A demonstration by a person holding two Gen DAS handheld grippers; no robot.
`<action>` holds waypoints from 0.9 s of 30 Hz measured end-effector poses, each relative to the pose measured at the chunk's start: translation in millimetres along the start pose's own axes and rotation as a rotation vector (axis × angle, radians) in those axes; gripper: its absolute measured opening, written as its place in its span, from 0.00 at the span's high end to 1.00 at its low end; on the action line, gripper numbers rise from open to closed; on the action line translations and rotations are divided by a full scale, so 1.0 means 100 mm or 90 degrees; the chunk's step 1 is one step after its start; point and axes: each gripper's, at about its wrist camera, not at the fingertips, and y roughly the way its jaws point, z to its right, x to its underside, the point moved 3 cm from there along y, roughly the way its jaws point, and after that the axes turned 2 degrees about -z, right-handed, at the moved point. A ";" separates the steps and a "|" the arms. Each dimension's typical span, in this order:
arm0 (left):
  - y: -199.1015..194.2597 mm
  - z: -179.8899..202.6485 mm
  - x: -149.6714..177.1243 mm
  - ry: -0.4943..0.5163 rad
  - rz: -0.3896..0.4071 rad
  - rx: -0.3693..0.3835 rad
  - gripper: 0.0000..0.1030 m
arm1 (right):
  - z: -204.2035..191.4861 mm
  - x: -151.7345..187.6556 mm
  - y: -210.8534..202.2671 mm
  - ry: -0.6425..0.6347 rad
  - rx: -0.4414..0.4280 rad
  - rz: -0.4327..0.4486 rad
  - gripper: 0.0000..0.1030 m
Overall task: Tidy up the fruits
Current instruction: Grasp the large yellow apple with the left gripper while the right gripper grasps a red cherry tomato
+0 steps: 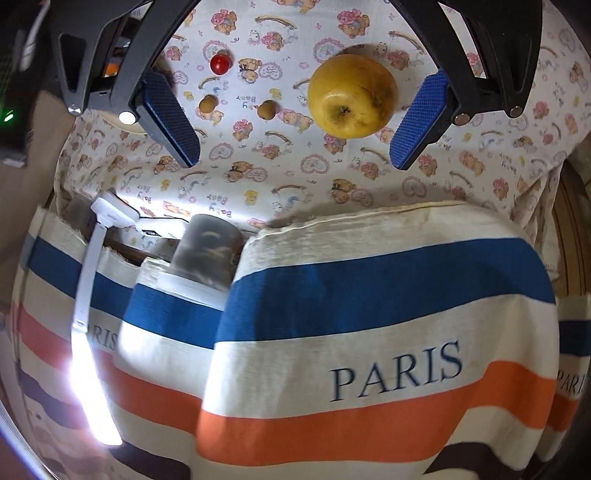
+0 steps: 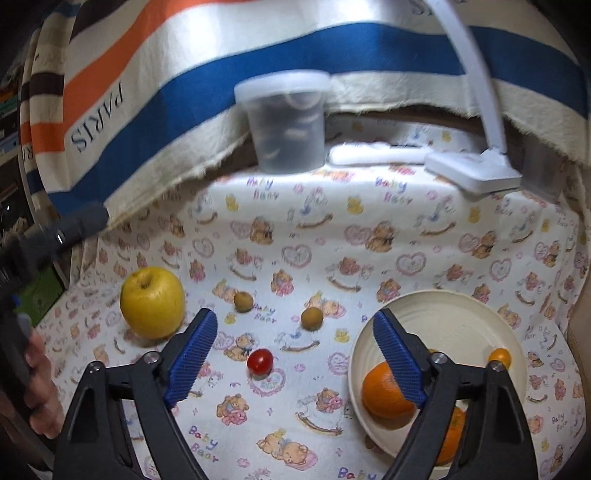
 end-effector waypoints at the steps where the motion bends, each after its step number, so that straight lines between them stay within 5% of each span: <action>1: 0.02 -0.02 0.00 -0.007 -0.005 0.002 0.01 | -0.02 0.00 0.06 0.001 -0.007 -0.015 0.24; 6: 0.09 -0.07 0.02 -0.023 -0.026 0.008 0.01 | -0.11 0.03 0.39 0.019 -0.042 -0.101 0.46; 14: 0.17 -0.10 0.06 -0.037 -0.054 0.028 0.01 | -0.21 0.19 0.73 -0.001 -0.028 -0.164 0.65; 27: 0.24 -0.22 0.07 -0.056 -0.070 0.024 0.01 | -0.23 0.28 0.89 0.001 -0.027 -0.182 0.76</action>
